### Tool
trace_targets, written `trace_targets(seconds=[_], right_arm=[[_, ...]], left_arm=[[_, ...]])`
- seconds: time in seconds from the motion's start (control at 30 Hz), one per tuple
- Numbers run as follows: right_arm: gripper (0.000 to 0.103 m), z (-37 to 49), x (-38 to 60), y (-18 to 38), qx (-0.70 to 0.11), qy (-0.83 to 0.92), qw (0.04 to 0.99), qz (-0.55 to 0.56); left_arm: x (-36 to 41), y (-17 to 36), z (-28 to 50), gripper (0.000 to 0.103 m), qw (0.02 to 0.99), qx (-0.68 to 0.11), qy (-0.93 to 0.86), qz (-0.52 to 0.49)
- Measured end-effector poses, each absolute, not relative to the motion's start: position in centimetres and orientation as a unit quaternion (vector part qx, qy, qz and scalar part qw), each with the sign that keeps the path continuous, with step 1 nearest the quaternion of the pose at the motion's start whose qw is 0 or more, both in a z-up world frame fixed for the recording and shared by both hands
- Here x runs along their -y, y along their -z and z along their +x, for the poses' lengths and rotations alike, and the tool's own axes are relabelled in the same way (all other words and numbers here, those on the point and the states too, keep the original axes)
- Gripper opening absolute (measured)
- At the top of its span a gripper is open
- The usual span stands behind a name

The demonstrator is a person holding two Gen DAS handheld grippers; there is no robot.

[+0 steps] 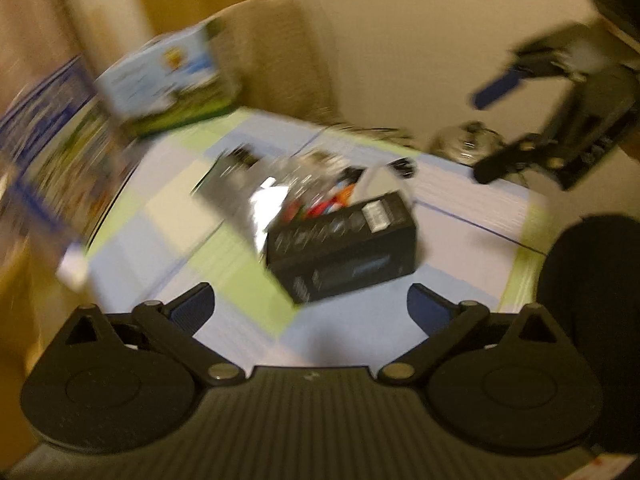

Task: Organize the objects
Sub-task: 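Grasp the black product box with the left tool while the right tool grasps the white night light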

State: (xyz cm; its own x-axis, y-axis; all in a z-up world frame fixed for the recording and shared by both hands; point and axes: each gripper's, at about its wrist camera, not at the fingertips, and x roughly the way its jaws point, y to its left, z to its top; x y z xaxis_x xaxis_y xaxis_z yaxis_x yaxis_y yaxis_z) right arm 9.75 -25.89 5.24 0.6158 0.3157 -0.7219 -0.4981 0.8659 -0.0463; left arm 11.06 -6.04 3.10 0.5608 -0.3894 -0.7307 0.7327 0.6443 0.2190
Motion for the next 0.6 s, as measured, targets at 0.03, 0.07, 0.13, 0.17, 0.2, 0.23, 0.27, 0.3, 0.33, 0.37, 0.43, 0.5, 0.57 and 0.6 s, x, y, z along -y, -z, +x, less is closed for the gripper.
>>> trace_targets(seconds=[0.03,0.07,0.13,0.17,0.2,0.23,0.27,0.3,0.33,0.37,0.43,0.5,0.57,0.6], right_arm=[[0.082,10.2,26.0,-5.0,-0.378,-0.233,0.887,-0.13],[0.079,10.6,26.1,-4.7,-0.382,-0.24,0.882,-0.136],[0.076,11.6,26.3,-3.9,-0.392,-0.248,0.873,-0.151],[0.076,12.1,26.3,-3.5,-0.397,-0.251,0.869,-0.158],[0.075,12.5,26.4,-3.1,-0.401,-0.253,0.865,-0.164],[0.075,12.8,26.4,-2.8,-0.403,-0.255,0.863,-0.168],[0.075,13.2,26.5,-2.6,-0.406,-0.255,0.861,-0.172],[0.075,13.6,26.6,-2.3,-0.407,-0.255,0.859,-0.176],[0.075,13.9,26.6,-2.0,-0.409,-0.254,0.858,-0.178],[0.075,14.2,26.6,-1.7,-0.411,-0.253,0.858,-0.179],[0.075,14.8,26.7,-1.2,-0.414,-0.251,0.856,-0.18],[0.075,15.3,26.7,-0.6,-0.419,-0.25,0.854,-0.181],[0.075,15.7,26.6,0.0,-0.423,-0.251,0.851,-0.182],[0.075,15.9,26.5,0.4,-0.426,-0.253,0.85,-0.181]], left_arm=[[6.6,-3.1,11.7,0.093,0.832,-0.322,0.357,0.276],[7.1,-3.1,12.2,0.092,0.821,-0.315,0.377,0.291],[8.4,-2.6,13.0,0.09,0.792,-0.302,0.415,0.331],[8.9,-2.3,13.4,0.09,0.777,-0.299,0.43,0.35],[9.5,-1.8,13.8,0.089,0.763,-0.297,0.442,0.367],[10.1,-1.2,14.3,0.087,0.749,-0.295,0.452,0.383],[10.5,-0.9,14.7,0.086,0.74,-0.296,0.46,0.392],[10.9,-0.3,15.2,0.082,0.731,-0.298,0.464,0.403],[11.2,0.1,15.6,0.077,0.722,-0.302,0.467,0.411],[11.3,0.5,16.0,0.075,0.714,-0.304,0.471,0.419],[11.8,1.2,16.8,0.075,0.7,-0.307,0.482,0.428],[12.0,1.7,17.7,0.075,0.69,-0.313,0.49,0.431],[12.0,2.1,18.6,0.074,0.683,-0.316,0.498,0.432],[12.1,2.3,18.9,0.072,0.677,-0.321,0.501,0.432]])
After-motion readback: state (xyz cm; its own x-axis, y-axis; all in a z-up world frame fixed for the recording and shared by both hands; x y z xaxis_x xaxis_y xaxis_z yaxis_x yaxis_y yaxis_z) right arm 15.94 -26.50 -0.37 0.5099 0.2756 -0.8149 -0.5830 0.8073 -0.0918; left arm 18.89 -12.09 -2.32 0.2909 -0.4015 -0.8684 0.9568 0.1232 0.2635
